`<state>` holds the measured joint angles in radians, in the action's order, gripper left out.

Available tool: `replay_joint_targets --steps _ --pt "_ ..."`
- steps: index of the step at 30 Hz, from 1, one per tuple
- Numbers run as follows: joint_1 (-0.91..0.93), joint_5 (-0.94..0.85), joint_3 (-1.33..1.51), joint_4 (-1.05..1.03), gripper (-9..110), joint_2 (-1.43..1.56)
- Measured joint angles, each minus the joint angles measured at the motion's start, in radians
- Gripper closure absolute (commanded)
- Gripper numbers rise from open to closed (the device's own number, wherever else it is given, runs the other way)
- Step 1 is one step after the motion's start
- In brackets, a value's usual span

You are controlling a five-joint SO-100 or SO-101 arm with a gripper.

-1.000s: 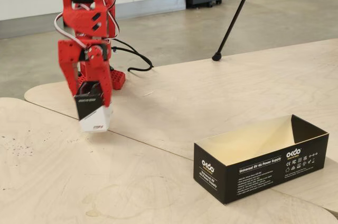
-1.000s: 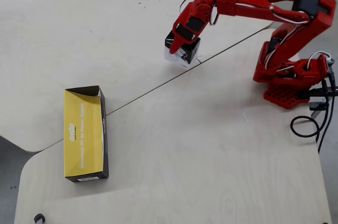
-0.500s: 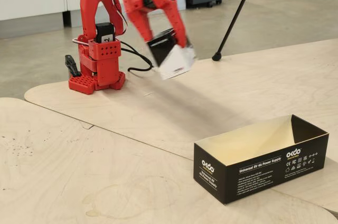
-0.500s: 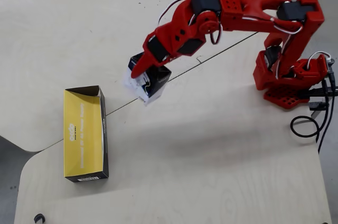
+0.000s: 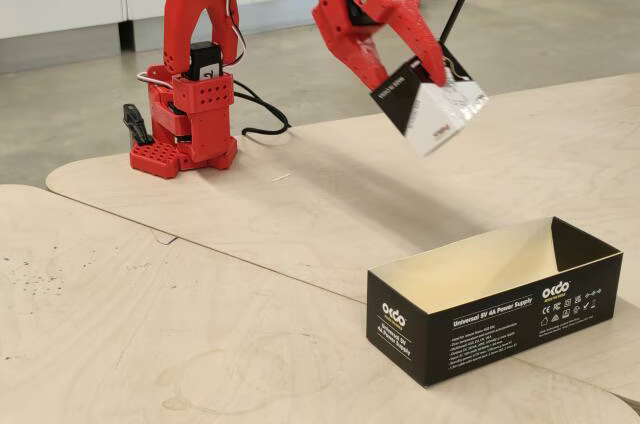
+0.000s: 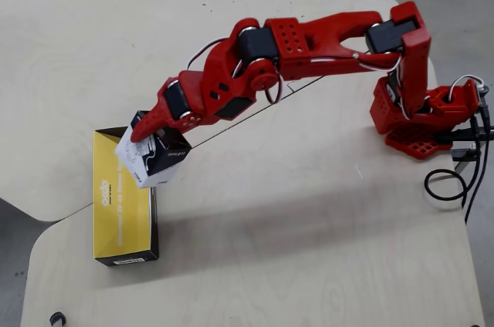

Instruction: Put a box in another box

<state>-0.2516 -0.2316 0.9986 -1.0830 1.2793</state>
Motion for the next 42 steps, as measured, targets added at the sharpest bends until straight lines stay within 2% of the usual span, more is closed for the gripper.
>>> replay_joint_targets --steps 13,22,30,38,42 --pt "-0.044 0.078 -0.072 0.187 85 -0.186" --pt "-0.034 -0.005 0.137 0.368 85 -0.187" --pt "-0.009 -0.028 0.210 0.428 85 -0.189" --pt "-0.009 -0.044 0.212 0.428 65 -0.189" --pt "-0.009 -0.044 0.212 0.428 60 -0.189"
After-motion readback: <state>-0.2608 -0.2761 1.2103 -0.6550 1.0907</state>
